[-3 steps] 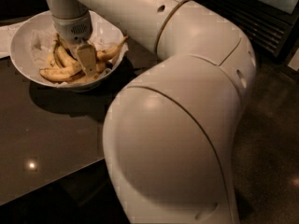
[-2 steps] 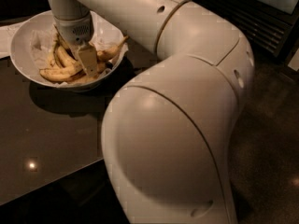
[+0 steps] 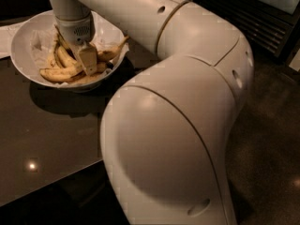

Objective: Pick banana from white bowl

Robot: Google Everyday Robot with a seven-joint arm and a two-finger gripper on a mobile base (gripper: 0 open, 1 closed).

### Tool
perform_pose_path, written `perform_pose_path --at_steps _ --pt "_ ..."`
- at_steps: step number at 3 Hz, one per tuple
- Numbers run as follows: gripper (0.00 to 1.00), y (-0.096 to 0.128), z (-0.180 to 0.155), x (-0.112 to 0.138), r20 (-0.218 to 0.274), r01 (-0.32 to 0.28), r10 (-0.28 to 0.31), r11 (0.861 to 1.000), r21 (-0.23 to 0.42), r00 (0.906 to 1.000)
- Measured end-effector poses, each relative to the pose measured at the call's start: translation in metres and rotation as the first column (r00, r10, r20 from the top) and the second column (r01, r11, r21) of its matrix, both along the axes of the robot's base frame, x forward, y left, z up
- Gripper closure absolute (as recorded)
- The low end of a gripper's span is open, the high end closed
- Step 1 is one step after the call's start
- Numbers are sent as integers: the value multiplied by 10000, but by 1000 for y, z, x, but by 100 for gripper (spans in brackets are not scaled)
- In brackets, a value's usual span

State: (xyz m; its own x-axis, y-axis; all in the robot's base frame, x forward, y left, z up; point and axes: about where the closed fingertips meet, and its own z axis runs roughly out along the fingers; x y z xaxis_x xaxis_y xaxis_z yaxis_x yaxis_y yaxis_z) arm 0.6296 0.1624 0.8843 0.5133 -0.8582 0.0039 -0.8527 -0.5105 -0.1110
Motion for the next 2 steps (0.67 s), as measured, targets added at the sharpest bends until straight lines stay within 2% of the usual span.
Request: perform_pose_path --at_steps 1,2 --pt "84 0 0 0 0 0 0 10000 0 10000" --pt "100 0 0 0 0 0 0 10000 0 10000"
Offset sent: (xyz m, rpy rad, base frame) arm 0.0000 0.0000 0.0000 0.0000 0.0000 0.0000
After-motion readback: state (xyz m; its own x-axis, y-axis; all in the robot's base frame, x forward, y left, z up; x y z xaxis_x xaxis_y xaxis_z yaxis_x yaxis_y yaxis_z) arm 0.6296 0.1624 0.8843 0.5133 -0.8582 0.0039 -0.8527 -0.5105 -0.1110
